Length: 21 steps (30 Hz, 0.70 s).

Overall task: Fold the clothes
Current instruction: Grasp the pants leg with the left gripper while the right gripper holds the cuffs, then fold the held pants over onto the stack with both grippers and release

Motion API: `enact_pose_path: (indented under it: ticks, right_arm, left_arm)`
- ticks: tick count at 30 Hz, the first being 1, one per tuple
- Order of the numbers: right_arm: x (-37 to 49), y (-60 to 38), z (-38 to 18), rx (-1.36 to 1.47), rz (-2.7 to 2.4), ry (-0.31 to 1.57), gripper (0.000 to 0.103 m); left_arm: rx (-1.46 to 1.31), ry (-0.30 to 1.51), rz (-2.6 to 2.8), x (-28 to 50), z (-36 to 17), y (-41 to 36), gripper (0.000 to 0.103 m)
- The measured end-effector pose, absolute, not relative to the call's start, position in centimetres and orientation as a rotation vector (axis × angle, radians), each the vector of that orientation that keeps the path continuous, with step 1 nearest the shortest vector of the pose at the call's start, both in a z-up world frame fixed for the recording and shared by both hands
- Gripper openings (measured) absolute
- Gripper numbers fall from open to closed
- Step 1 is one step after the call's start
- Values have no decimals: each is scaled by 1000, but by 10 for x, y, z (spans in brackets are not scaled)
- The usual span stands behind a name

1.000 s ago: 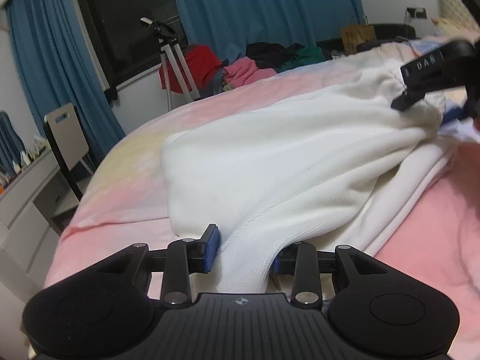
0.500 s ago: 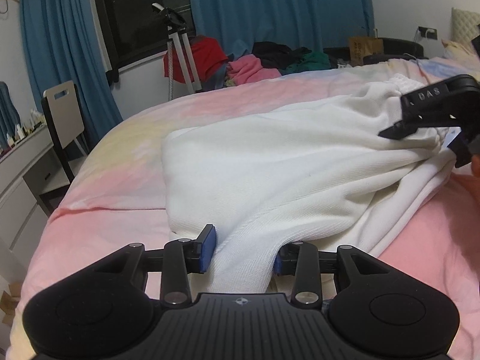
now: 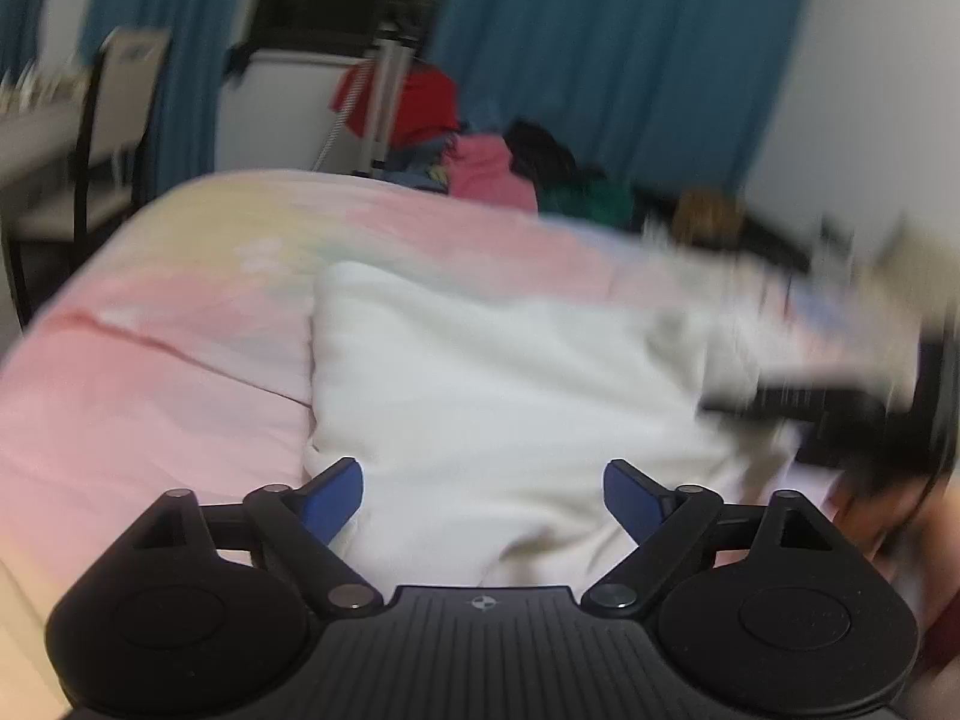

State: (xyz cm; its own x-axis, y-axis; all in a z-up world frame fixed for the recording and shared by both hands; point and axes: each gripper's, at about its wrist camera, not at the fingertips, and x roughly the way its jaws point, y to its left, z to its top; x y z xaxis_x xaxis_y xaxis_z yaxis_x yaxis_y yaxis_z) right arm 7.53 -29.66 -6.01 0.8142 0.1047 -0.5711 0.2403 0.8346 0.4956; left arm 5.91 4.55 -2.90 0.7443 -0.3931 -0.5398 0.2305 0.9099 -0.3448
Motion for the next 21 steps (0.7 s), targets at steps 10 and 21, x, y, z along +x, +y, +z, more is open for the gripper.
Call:
enact_pose_path:
  ticks: [10,21]
  right_arm:
    - [72,-290,-53,531,-83,600,35]
    - [72,-288,-50,540,-72,581,34]
  left_arm:
    - [-719,885,-236,121,-102,89,95]
    - [-700,863,-301,109,-94,93,52]
